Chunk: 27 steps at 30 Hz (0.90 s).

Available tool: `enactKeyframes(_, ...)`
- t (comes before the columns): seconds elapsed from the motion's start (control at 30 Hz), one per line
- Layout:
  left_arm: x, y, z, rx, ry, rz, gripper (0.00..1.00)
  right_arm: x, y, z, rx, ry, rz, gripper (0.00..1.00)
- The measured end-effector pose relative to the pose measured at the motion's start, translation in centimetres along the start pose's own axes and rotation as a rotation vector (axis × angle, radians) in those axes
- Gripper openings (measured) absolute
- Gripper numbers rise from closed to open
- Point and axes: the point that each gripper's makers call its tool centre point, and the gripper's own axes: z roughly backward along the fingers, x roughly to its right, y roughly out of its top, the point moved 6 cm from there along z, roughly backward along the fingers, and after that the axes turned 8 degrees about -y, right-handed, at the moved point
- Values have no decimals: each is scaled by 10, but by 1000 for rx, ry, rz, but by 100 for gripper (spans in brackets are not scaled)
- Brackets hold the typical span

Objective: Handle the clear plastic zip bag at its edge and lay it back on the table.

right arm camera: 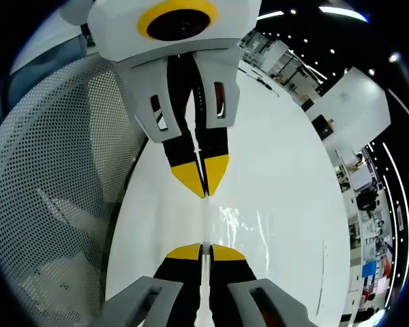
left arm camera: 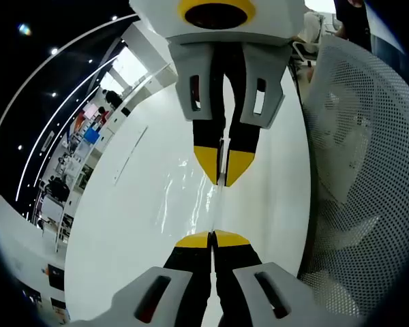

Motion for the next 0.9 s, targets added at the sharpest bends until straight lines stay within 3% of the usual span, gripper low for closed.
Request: enactKeyframes(0.9,1,-2,0,-20,-8,6,0,-3,-10,3,-19,7,-16,0)
